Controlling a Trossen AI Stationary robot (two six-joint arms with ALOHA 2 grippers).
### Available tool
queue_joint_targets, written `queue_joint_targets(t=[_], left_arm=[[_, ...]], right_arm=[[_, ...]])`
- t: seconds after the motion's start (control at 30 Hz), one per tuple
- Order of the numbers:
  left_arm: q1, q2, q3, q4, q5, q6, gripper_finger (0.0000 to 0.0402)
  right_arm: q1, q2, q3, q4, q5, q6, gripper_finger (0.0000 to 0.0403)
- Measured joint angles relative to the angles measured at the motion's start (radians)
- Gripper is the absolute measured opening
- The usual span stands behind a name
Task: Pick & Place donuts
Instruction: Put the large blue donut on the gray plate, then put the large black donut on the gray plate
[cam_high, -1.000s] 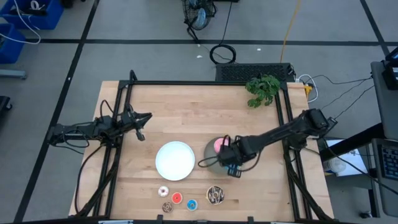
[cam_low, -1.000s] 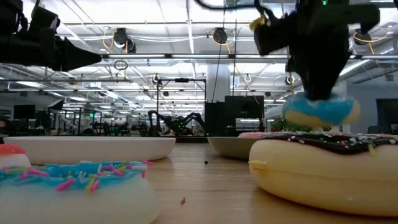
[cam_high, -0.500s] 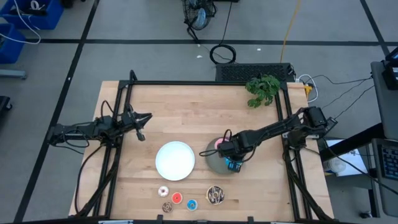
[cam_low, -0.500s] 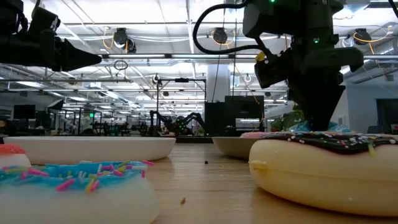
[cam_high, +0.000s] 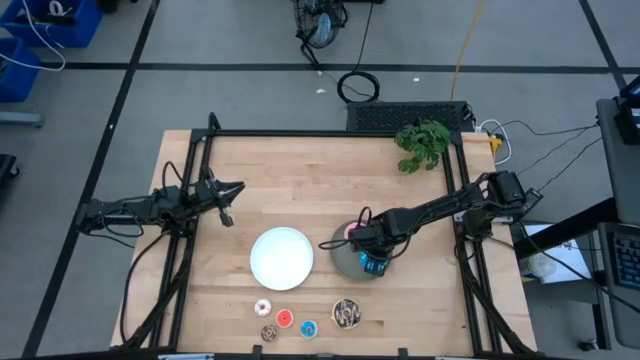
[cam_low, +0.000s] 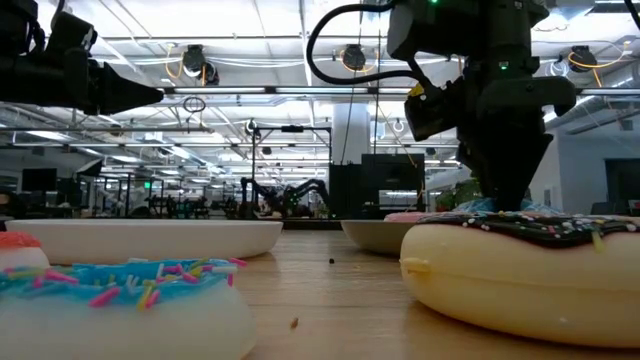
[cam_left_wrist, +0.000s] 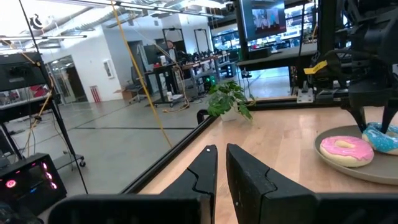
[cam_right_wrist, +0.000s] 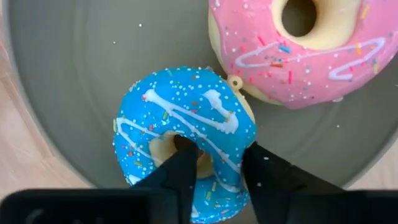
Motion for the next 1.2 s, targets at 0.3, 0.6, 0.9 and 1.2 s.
queue_joint_targets(t=[0.3, 0.6, 0.9, 1.2], left_arm=[[0.0, 0.0, 0.0, 0.0, 0.0, 0.003, 0.0042], [0.0, 0.0, 0.0, -0.001, 0.0, 0.006, 0.0042], [0.0, 0.0, 0.0, -0.001, -0.002, 0.004, 0.0042], [0.0, 0.0, 0.0, 0.0, -0.002, -0.002, 0.0042]], right_arm=[[0.0, -0.006, 0.016, -0.063, -0.002, 0.012, 0.0188], [0.002, -0.084, 0.095, -0.099, -0.002, 0.024, 0.0207], [0.102, -0.204, 0.11, 0.151, 0.091, 0.115, 0.0193], [0.162, -0.203, 0.091, 0.183, 0.136, 0.02, 0.0118]])
